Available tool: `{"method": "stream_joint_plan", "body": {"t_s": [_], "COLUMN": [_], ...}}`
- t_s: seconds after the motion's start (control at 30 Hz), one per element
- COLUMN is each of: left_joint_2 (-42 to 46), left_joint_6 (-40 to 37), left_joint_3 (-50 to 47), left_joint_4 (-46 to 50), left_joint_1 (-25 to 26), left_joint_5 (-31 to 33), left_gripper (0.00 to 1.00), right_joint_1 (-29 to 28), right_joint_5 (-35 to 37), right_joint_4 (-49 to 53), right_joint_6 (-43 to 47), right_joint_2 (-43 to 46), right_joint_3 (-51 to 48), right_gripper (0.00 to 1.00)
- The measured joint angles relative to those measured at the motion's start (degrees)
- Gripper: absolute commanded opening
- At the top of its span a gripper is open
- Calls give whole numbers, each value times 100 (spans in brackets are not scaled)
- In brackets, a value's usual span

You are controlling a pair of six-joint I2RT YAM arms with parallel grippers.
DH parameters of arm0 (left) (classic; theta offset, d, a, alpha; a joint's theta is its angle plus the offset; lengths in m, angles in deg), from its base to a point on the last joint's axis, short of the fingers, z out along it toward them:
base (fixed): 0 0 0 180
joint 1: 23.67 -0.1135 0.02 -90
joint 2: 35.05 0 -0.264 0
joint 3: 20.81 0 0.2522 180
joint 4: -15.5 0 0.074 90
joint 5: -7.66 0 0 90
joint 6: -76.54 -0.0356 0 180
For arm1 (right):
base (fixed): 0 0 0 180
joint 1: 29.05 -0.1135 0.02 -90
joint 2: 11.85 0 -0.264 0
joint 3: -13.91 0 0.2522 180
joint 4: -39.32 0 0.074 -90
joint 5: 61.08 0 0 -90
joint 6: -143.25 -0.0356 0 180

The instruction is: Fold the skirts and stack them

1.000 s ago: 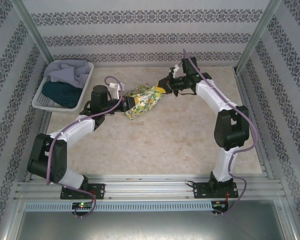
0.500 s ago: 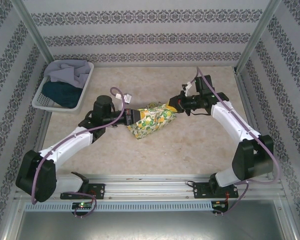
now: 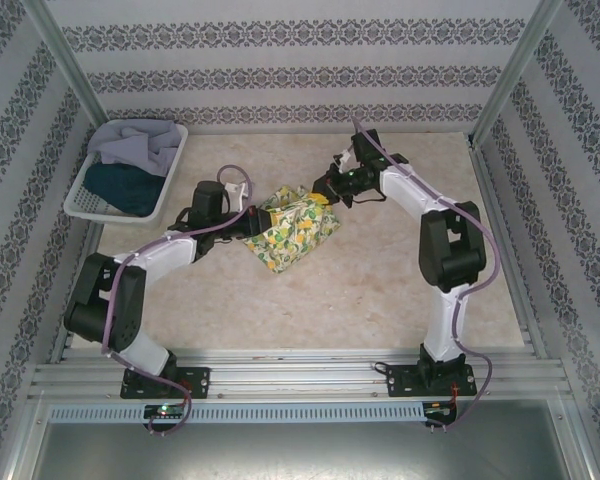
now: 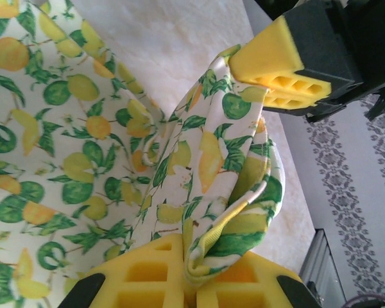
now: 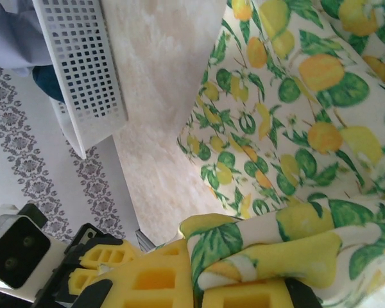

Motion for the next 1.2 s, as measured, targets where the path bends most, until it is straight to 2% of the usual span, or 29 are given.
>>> {"method": "stream_joint_plan", "body": {"t_s": [0.1,0.17,0.27,0.33,0.37,0.4,0.43,0.47,0.53,0.67,0.77,0.83,0.87,0.97,1.03,1.2], "left_joint_2": [-205,-323,-402,-420,-422,-422,-422,-420,-378,293,1003,1285,1349,1263,1104,404], "left_joint_6": [-11,11,61,74,98,109,125,138,144,85,74,74,76,120,334,1532], "left_joint_3": [2,-13,-116,-234,-308,-389,-442,-487,-516,-492,-278,-72,76,503,654,426], "left_joint_4": [-205,-411,-691,-706,-706,-708,-710,-708,-656,39,822,1213,1429,1880,1888,927], "left_joint_1": [-179,-334,-544,-669,-721,-776,-815,-857,-903,-938,-938,-933,-916,-662,-341,315], "left_joint_5": [-4,-11,-20,44,125,234,345,490,828,1864,2850,3246,3366,3375,3115,2212], "left_gripper": [3,5,8,20,29,44,57,68,99,100,100,100,100,100,100,100], "right_joint_1": [-74,-131,-232,-262,-262,-262,-262,-269,-304,-420,-525,-595,-623,-719,-774,-901], "right_joint_5": [-2,-13,46,199,258,323,382,446,623,1198,1840,2159,2245,2050,1722,1027], "right_joint_4": [63,59,-11,-195,-313,-474,-636,-848,-1193,-1663,-1707,-1716,-1714,-1775,-1814,-2188], "right_joint_6": [0,-26,-109,-210,-245,-304,-341,-361,-372,-195,275,579,743,1010,1069,848], "right_joint_2": [-361,-612,-1029,-1331,-1478,-1639,-1779,-1902,-2037,-1880,-1235,-706,-404,179,232,-339], "right_joint_3": [518,874,1438,1849,2055,2288,2479,2636,2796,2551,1681,1051,715,140,94,107], "right_gripper": [5,10,22,33,41,48,60,67,69,77,88,97,98,98,98,98]}}
